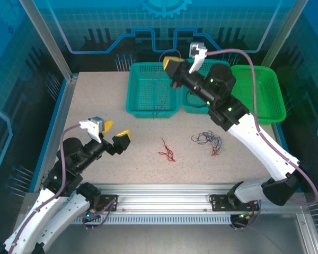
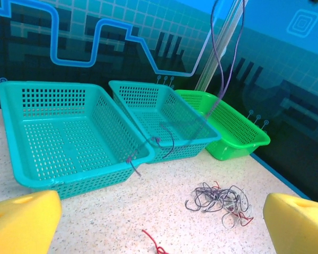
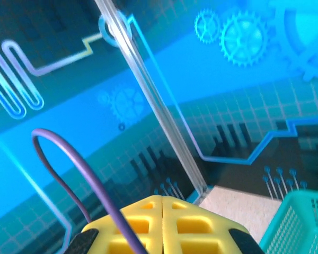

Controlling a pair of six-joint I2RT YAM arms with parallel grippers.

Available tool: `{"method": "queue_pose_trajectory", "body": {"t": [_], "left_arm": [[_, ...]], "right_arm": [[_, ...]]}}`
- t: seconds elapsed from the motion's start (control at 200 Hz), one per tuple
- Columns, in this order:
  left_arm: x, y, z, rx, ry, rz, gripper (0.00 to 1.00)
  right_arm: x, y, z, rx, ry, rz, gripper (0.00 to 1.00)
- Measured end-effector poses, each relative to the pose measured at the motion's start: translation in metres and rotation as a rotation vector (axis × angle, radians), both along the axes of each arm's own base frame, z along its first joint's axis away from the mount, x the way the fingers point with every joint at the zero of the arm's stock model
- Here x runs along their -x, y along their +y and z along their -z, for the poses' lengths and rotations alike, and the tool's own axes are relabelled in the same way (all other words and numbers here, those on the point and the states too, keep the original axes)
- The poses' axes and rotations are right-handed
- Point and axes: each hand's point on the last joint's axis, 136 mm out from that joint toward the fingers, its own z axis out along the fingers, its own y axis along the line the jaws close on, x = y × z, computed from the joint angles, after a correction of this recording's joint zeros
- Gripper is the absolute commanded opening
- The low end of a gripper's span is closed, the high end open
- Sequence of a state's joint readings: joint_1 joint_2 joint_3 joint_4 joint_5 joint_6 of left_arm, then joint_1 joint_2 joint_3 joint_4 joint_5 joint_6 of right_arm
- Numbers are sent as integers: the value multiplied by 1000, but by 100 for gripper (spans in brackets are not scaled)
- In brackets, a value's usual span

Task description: Untangle the cables

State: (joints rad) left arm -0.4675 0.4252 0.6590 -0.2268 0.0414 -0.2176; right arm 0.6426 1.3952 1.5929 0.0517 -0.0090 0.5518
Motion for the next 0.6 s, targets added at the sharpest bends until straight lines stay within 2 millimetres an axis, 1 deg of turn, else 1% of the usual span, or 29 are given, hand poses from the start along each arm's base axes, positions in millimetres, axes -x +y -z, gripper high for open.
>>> {"method": "queue_pose_trajectory", "body": {"t": [0.08,0.155,0.22,0.29,0.355,0.425,0.43,0.455,0.47,0.48,0.495,0.515,0.535,0.56,0.58,0.59,0.6], "left_arm": [[0,0,4,-15,6,1,99],[0,0,7,-22,12,2,99],[0,-1,9,-25,16,6,99],[0,-2,12,-26,21,10,99],[-1,-2,14,-29,26,11,99],[-1,-2,15,-30,29,11,99],[-1,-2,15,-30,29,11,99],[-1,-2,15,-30,30,11,99],[-1,-2,15,-31,30,11,99],[-1,-2,15,-31,30,11,99],[-2,-3,16,-31,31,11,99],[-2,-3,16,-31,31,11,99],[-2,-3,16,-31,32,11,99],[-2,-3,16,-31,33,11,99],[-2,-3,16,-31,33,10,99],[-2,-3,16,-31,34,10,99],[-2,-3,16,-31,34,10,99]], "right_arm": [[-16,-2,-21,-18,-29,25,0],[-33,-1,-32,-25,-47,47,0],[-51,1,-32,-18,-42,68,0],[-75,7,-25,-3,-19,85,0],[-100,14,-6,25,21,99,0],[-128,25,25,68,82,108,0],[-131,26,29,74,91,109,0],[-139,30,41,92,112,111,0],[-146,34,53,106,131,111,0],[-148,35,57,112,139,112,0],[-154,38,69,128,158,112,0],[-159,41,81,142,178,112,0],[-166,45,97,162,203,113,0],[-172,48,113,182,229,115,0],[-178,51,131,205,260,115,0],[-180,52,137,211,268,117,0],[-183,54,146,222,285,118,2]]}}
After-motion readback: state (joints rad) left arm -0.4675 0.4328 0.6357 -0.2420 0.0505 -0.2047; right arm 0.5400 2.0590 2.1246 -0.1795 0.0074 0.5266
